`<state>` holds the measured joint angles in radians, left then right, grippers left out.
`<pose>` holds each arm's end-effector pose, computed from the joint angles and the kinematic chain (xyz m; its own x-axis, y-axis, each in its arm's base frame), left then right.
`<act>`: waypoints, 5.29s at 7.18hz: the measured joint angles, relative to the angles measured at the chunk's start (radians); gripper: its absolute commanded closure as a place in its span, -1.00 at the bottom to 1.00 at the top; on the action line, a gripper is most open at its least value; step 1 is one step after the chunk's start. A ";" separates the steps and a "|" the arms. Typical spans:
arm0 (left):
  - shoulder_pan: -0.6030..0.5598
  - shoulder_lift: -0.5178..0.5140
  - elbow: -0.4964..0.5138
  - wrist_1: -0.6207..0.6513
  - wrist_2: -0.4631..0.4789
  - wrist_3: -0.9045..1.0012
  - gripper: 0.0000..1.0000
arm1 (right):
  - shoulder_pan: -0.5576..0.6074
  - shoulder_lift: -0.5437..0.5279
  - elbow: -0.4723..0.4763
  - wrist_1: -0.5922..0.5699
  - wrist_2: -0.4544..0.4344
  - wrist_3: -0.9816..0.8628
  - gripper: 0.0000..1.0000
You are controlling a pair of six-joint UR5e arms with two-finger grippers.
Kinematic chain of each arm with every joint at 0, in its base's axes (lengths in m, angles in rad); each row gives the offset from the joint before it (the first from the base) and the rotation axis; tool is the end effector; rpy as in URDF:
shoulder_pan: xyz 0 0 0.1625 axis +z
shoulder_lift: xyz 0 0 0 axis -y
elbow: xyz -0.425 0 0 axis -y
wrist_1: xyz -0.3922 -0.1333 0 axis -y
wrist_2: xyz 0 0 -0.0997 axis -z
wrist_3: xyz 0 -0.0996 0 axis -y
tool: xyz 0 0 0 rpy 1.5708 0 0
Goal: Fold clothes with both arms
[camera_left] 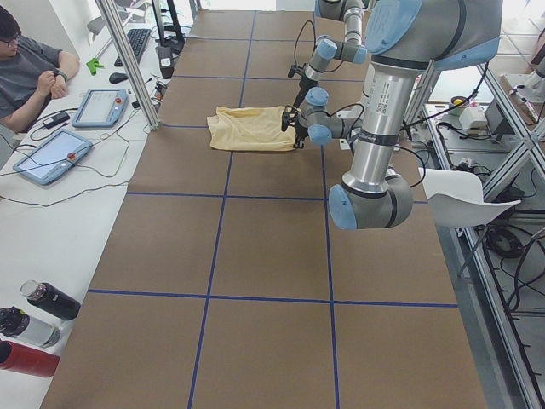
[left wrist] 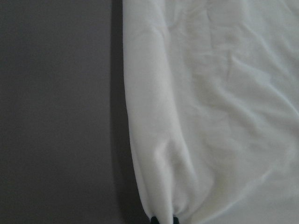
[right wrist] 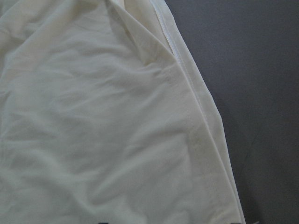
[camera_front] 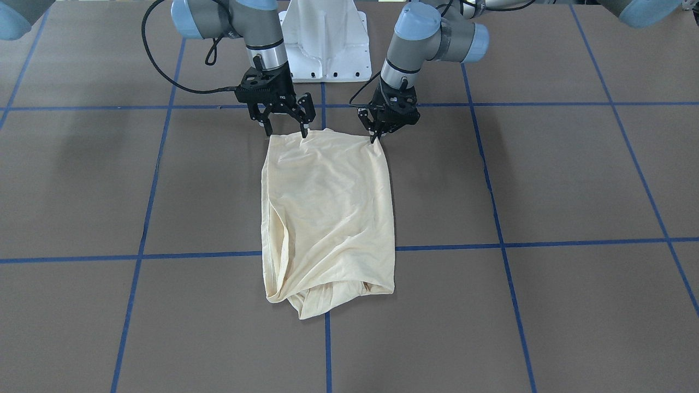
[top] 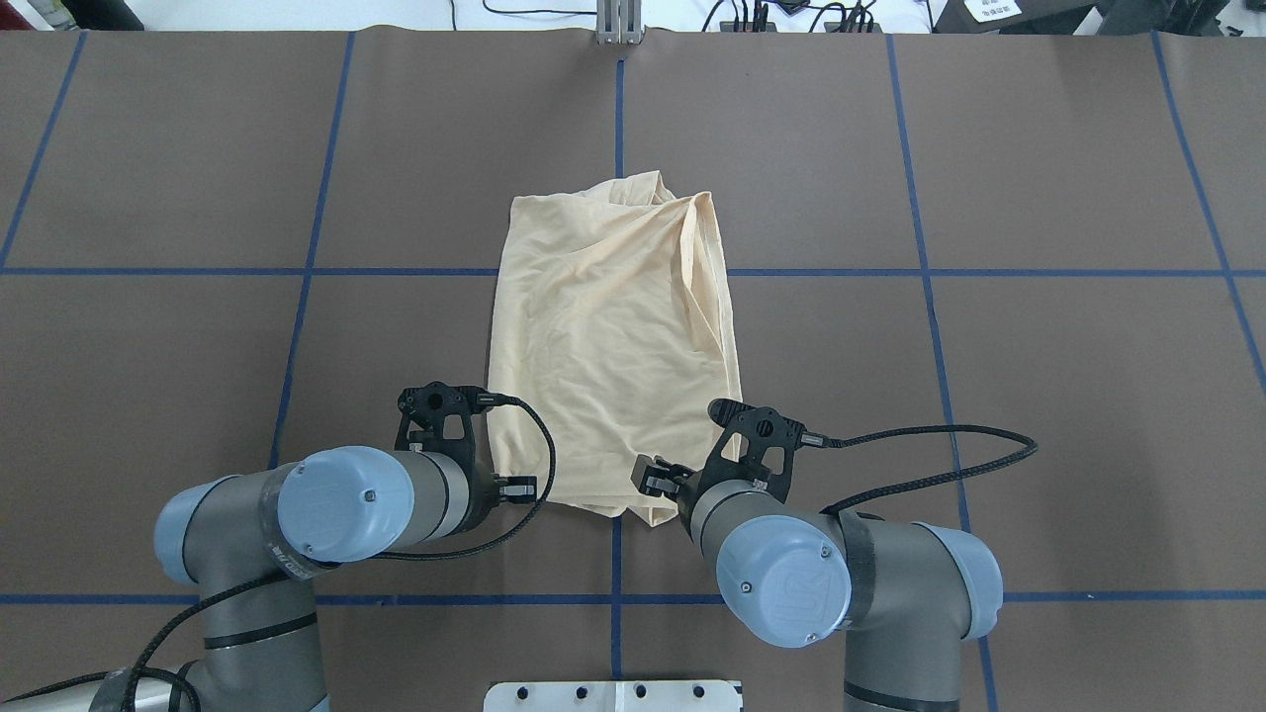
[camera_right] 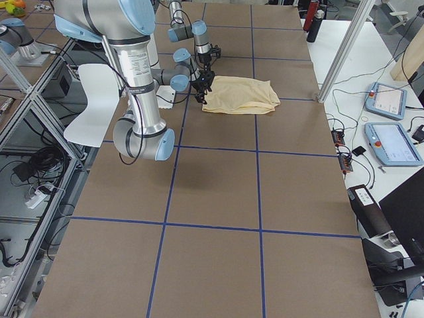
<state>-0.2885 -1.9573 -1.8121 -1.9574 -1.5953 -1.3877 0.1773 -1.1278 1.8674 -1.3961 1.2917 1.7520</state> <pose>0.5522 -0.3004 0.2937 0.5460 0.0278 -0.8373 0.1679 0.9755 0.1419 -0.5707 -0.2656 0.2616 0.5217 0.2695 0.8095 -0.4863 0.8735 0.0226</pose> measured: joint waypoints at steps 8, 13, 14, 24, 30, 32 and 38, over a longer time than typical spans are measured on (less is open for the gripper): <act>0.004 -0.002 -0.001 0.000 0.000 -0.005 1.00 | 0.034 0.072 -0.127 -0.013 -0.013 -0.038 -0.20; 0.006 -0.002 -0.001 0.000 0.000 -0.010 1.00 | 0.034 0.107 -0.157 -0.015 -0.014 -0.044 1.00; 0.006 -0.002 -0.001 0.000 0.000 -0.010 1.00 | 0.034 0.107 -0.158 -0.015 -0.014 -0.043 1.00; 0.172 0.115 -0.381 0.120 0.002 -0.144 1.00 | -0.164 -0.088 0.263 -0.135 -0.109 -0.026 1.00; -0.023 0.011 -0.273 0.159 -0.006 -0.054 1.00 | 0.052 0.071 0.113 -0.151 -0.034 -0.123 1.00; -0.109 -0.028 -0.236 0.180 -0.010 0.008 1.00 | 0.108 0.113 0.074 -0.151 -0.019 -0.166 1.00; -0.257 -0.167 0.036 0.170 -0.012 0.121 1.00 | 0.260 0.333 -0.259 -0.136 0.056 -0.272 1.00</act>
<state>-0.5456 -2.1243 -1.7762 -1.7873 -1.6077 -1.2663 0.4369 -0.7952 1.6081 -1.5324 1.3478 1.4802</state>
